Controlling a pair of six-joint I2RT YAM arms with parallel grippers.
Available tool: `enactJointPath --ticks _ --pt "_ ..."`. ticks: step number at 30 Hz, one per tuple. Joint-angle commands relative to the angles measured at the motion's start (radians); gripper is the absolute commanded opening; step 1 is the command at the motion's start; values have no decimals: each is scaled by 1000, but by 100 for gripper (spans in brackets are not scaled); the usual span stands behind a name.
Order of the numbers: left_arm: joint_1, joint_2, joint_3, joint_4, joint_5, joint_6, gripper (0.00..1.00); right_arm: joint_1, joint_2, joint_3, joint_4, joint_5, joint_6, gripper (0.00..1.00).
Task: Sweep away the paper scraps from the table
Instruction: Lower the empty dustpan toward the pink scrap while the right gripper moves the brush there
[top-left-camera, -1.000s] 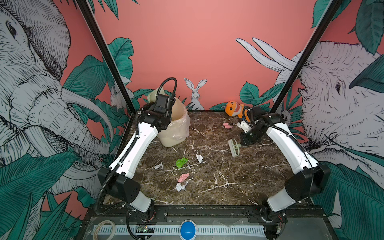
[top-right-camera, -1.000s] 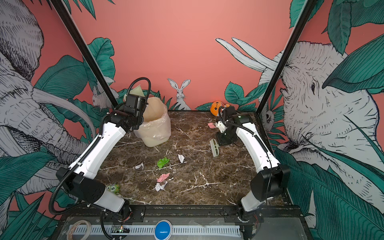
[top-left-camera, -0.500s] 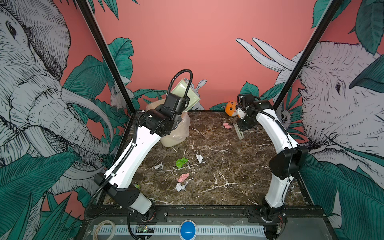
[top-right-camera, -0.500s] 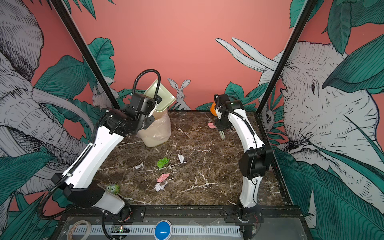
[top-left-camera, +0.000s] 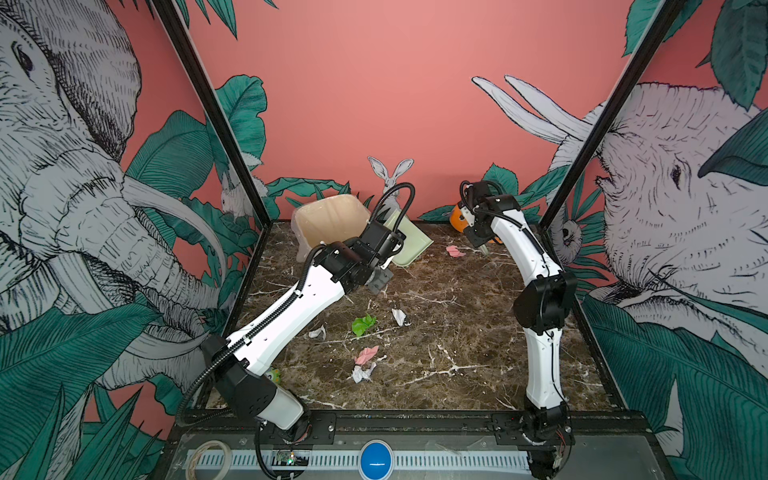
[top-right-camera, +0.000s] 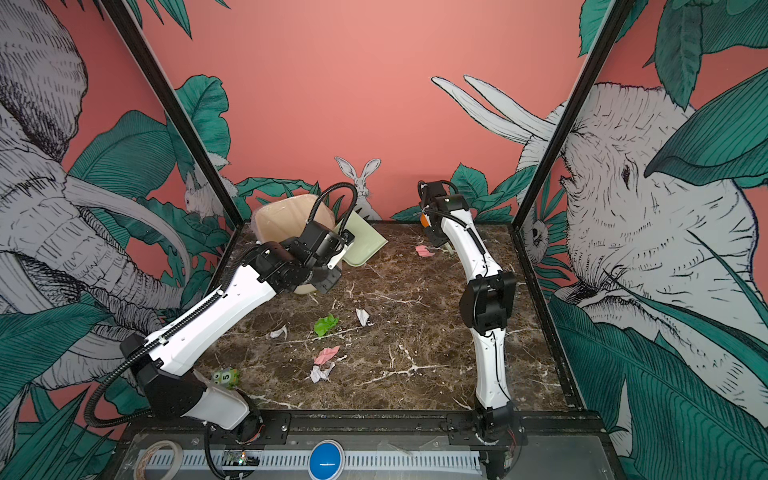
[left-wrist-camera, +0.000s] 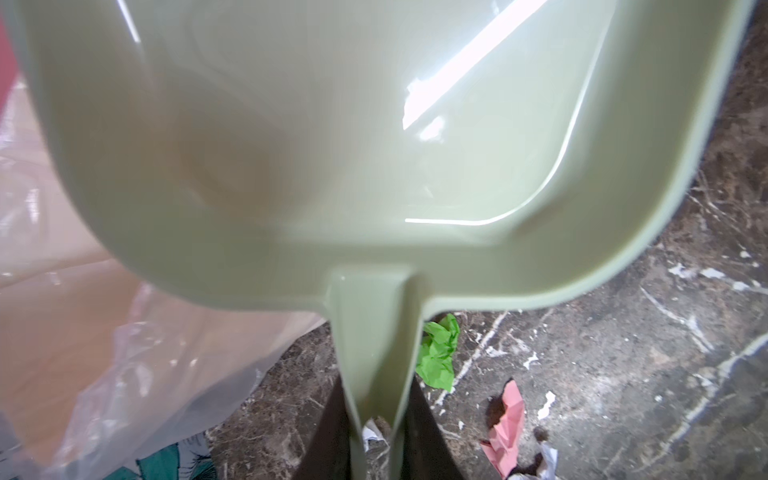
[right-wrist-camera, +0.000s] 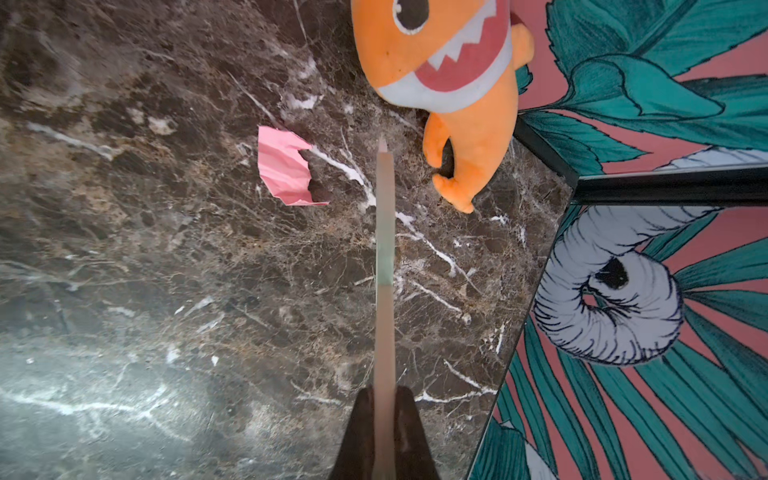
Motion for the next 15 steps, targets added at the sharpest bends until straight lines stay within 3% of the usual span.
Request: enactJointPath --ticks 1,15 --pt "-5 -36 -37 25 60 -50 15 31 28 18 81 65 -104 0" --pt "-8 -112 -184 15 90 -93 15 75 164 90 153 136 -218 0"
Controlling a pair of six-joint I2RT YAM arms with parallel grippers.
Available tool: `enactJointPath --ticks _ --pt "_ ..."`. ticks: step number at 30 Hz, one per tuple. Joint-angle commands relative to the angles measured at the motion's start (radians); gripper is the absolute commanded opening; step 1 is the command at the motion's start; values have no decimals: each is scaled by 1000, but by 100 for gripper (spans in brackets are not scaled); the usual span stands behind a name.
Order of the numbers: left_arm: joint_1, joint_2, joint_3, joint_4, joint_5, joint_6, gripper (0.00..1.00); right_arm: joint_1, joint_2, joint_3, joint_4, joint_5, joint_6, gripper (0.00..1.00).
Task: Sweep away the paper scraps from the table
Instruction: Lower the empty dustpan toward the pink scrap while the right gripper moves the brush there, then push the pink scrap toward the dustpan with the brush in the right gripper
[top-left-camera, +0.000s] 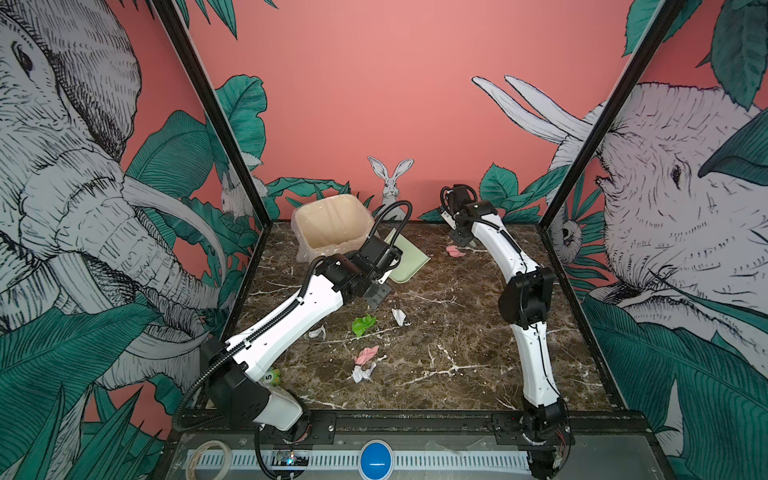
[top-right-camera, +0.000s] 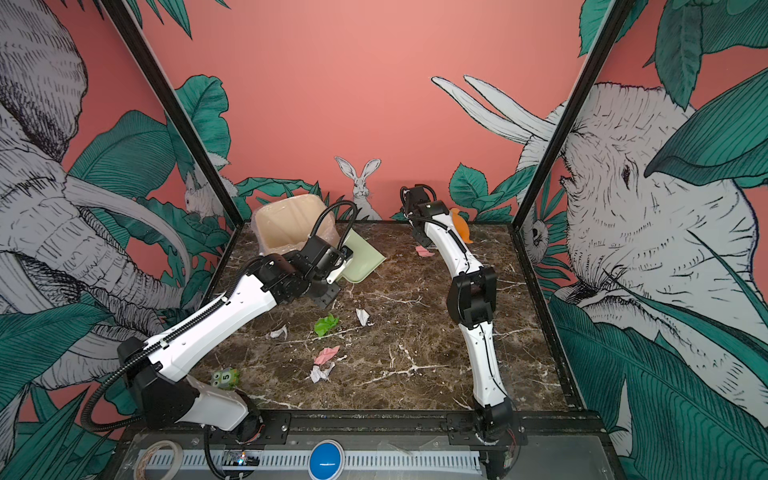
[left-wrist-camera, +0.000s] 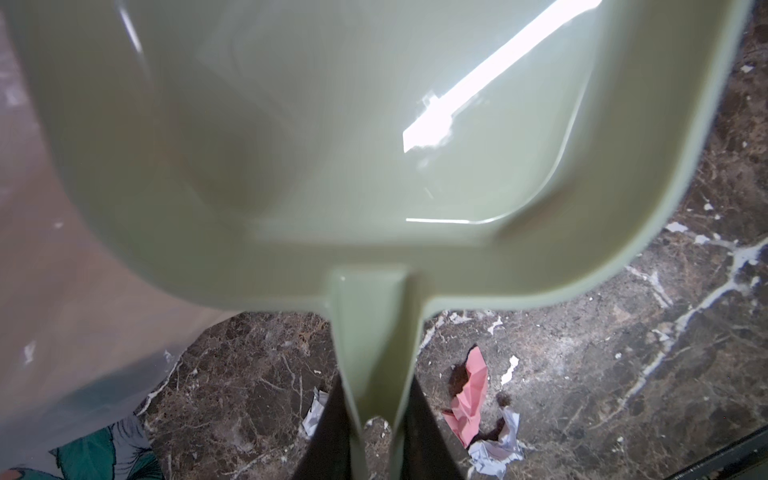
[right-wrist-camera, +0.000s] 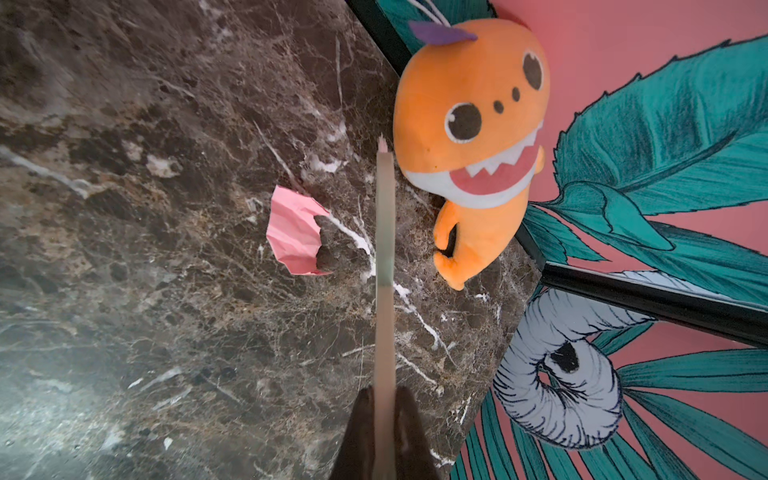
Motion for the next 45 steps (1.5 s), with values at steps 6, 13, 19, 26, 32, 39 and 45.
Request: enactJointPath --ticks 6,13,19,26,32,39,45 --pt "-5 -69 -47 -24 23 -40 15 36 63 20 59 60 -77 0" --pt "-5 -93 -67 -32 27 -56 15 72 72 -3 53 48 -109 0" --pt "-7 -136 -103 -61 35 -67 15 119 18 -92 11 45 -114 0" --pt "-6 -189 -146 -99 29 -78 15 191 -69 -191 -114 18 -69 0" --pt "-9 -222 -170 -111 35 -87 16 249 -189 -308 -183 -18 -6 0" --pt "-13 -239 -187 -125 29 -87 16 319 -297 -429 -283 -28 72 0" --pt "-24 -243 -191 -128 36 -90 16 307 -389 -428 -254 66 104 0"
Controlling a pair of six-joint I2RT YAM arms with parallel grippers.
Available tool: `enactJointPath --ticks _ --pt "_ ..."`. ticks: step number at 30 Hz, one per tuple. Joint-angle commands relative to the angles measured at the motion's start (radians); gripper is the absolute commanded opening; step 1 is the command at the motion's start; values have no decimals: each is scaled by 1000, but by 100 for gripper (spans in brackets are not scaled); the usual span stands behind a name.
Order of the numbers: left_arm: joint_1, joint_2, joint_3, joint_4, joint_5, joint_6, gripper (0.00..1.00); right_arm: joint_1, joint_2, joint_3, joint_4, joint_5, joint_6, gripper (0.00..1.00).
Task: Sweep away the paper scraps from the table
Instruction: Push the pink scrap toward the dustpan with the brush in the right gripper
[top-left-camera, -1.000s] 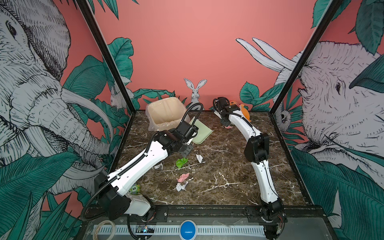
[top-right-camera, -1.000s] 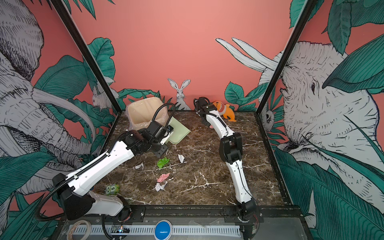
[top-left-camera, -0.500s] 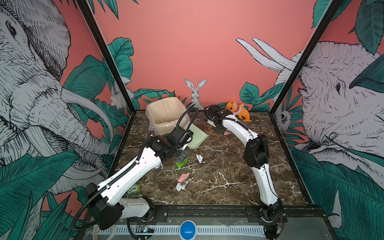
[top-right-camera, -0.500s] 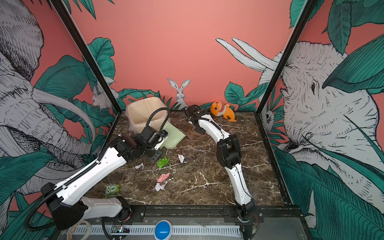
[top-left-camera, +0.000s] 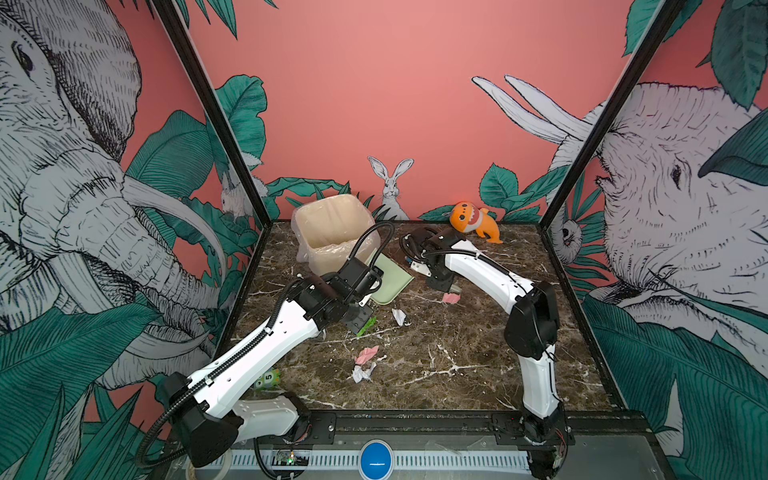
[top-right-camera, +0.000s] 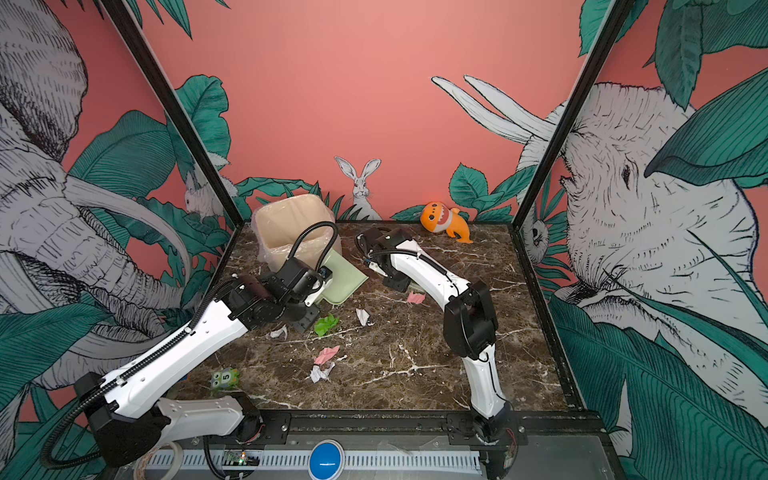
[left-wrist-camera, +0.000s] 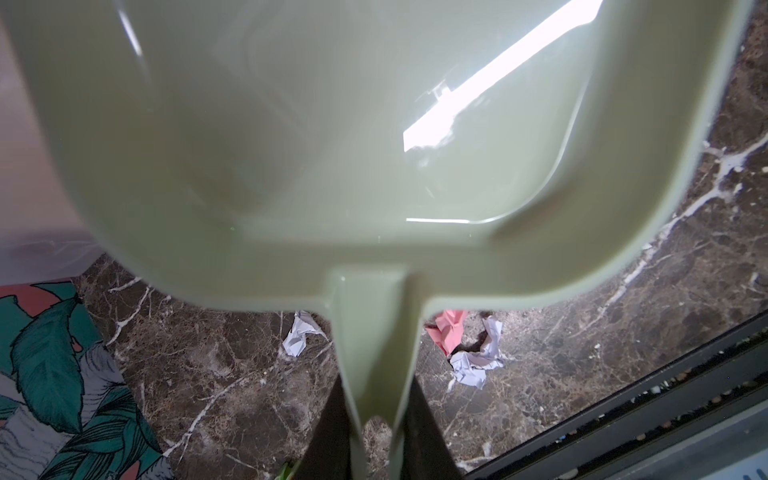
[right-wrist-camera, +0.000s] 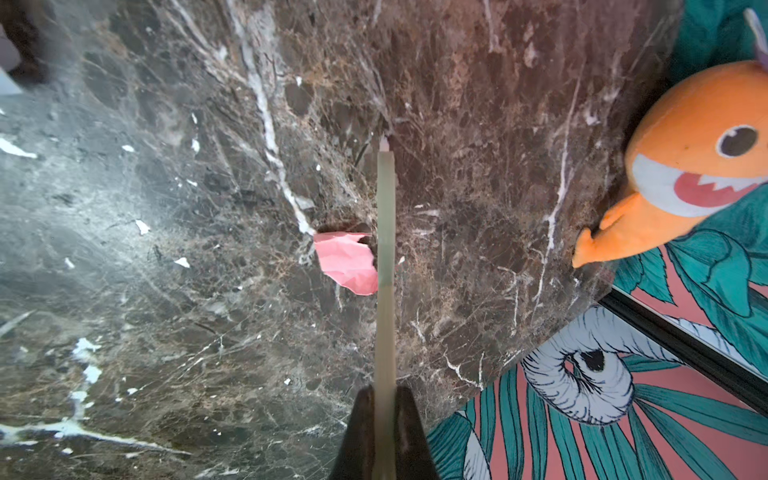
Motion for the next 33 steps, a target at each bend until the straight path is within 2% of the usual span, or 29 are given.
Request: enactJointPath --ticks 1,8,16,21,33 --pt "-12 -26 -15 -20 13 -21 16 -29 -52 41 -26 65 42 0" --pt "-45 -3 -52 20 26 -36 16 -98 20 48 -29 68 86 0" --pt "-102 68 -120 100 52 -45 16 -115 31 -29 -26 -16 115 0" --pt "-138 105 -150 132 54 -51 16 -100 -8 -118 -11 -71 127 0" --pt "-157 127 -187 141 60 -54 16 -7 -106 -264 14 -167 191 0"
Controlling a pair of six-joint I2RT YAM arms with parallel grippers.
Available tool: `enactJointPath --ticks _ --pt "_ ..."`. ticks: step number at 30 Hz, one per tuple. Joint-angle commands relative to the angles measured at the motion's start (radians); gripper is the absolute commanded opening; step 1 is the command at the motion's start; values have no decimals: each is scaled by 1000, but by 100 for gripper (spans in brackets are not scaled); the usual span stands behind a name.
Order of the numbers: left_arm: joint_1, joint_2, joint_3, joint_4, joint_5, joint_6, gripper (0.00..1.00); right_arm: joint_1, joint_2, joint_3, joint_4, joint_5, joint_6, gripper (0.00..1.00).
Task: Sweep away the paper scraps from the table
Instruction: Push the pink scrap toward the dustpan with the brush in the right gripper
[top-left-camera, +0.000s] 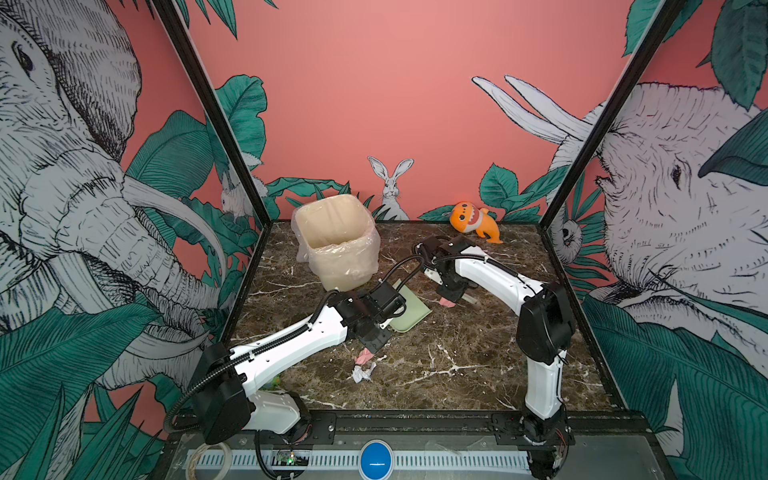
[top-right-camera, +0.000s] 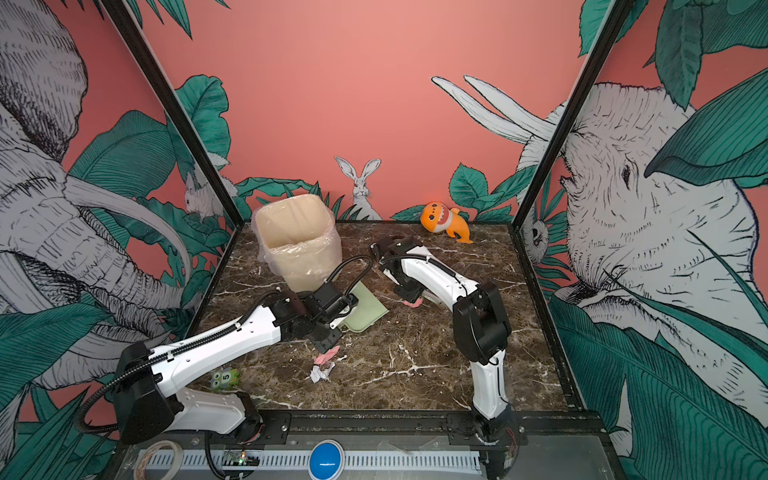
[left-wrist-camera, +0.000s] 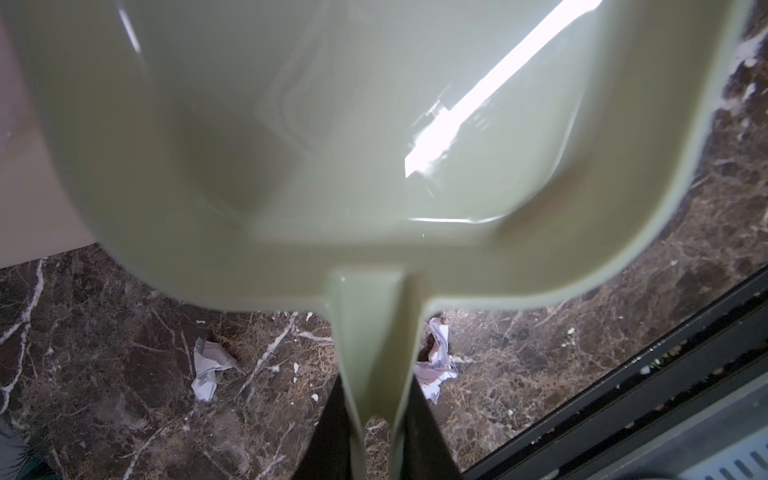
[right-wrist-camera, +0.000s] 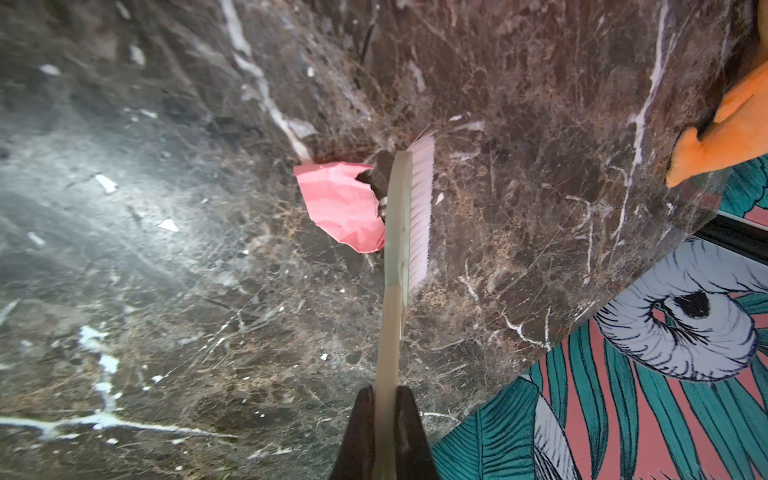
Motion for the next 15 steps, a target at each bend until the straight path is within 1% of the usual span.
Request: enactJointPath --ticks 1,8,12,15 --pt "-10 -1 -20 -3 0 -17 16 27 -34 -37 -21 -95 46 0" --pt "-16 13 -42 -9 -7 -11 16 88 -81 -80 -34 -120 105 0" --pt "-22 46 -48 5 1 -7 16 93 -110 -66 -54 -85 140 0" --pt "-27 77 -47 23 15 -3 16 90 -127 -46 -68 -44 144 0"
